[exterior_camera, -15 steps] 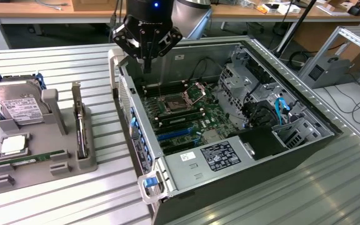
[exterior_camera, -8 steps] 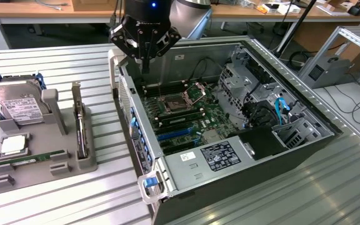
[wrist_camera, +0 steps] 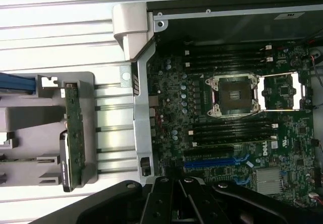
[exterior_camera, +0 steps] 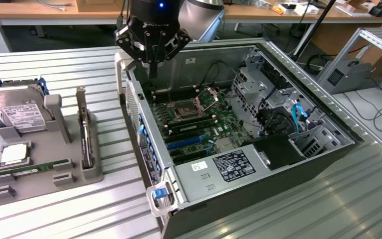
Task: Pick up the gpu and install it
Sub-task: 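Reach for the gpu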
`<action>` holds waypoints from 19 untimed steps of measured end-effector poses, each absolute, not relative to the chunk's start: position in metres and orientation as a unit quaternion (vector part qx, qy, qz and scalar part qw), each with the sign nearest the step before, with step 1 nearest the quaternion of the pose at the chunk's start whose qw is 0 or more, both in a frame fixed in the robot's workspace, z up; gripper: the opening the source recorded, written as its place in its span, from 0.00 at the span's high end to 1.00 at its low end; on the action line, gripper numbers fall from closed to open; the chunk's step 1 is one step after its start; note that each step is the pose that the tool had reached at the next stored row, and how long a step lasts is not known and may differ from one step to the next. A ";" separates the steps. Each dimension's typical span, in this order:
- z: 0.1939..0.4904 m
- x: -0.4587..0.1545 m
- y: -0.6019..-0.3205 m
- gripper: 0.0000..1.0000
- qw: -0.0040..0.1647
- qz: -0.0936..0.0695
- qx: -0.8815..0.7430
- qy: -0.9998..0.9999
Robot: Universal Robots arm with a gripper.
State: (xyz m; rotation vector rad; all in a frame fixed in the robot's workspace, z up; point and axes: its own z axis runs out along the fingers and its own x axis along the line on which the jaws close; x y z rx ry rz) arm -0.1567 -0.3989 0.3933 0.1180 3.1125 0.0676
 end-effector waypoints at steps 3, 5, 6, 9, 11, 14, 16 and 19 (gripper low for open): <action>0.393 -0.158 -0.399 0.89 0.013 0.022 0.038 0.999; 0.393 -0.158 -0.399 0.89 0.013 0.022 0.038 0.999; 0.393 -0.158 -0.399 0.89 0.013 0.022 0.038 0.999; 0.393 -0.160 -0.399 0.89 0.013 0.022 0.038 0.999; 0.393 -0.161 -0.399 0.89 0.013 0.022 0.038 0.999; 0.393 -0.163 -0.399 0.89 0.013 0.022 0.038 0.999; 0.393 -0.163 -0.399 0.89 0.013 0.022 0.038 0.999; 0.393 -0.165 -0.399 0.89 0.013 0.022 0.038 0.999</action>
